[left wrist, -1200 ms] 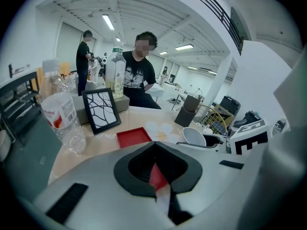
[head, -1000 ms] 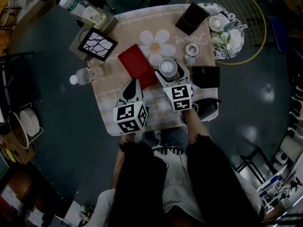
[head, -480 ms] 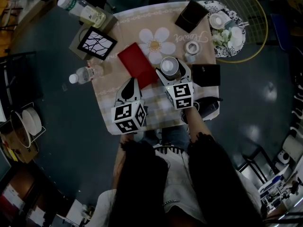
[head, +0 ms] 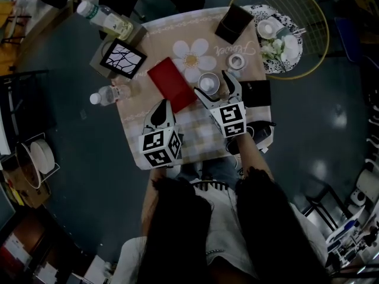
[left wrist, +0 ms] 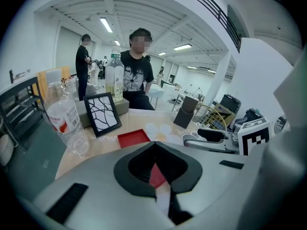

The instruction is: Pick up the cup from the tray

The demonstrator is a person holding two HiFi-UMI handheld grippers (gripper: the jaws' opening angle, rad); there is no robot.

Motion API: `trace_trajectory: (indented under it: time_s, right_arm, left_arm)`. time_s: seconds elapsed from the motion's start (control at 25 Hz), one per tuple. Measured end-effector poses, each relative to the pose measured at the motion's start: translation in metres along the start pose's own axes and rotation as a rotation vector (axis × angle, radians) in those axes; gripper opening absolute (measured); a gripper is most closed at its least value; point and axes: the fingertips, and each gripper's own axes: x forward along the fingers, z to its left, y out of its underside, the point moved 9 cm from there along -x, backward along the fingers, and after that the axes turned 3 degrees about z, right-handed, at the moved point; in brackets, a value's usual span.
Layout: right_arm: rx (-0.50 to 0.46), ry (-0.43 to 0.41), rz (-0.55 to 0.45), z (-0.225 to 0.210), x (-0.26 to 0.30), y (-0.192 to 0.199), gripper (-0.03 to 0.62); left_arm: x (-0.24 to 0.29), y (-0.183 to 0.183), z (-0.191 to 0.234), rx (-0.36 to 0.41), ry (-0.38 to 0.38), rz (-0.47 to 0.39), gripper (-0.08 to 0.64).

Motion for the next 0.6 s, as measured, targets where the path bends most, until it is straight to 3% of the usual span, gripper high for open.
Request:
trace_trajectory:
  time_s: [0.6]
  right_arm:
    - [-0.026,-0.038,-0.136,0.016,-0.061,-0.061,0.420]
  left_arm:
    - [-0.040,-0.028,-0.023,0.044,0.034,-0.137,0.005]
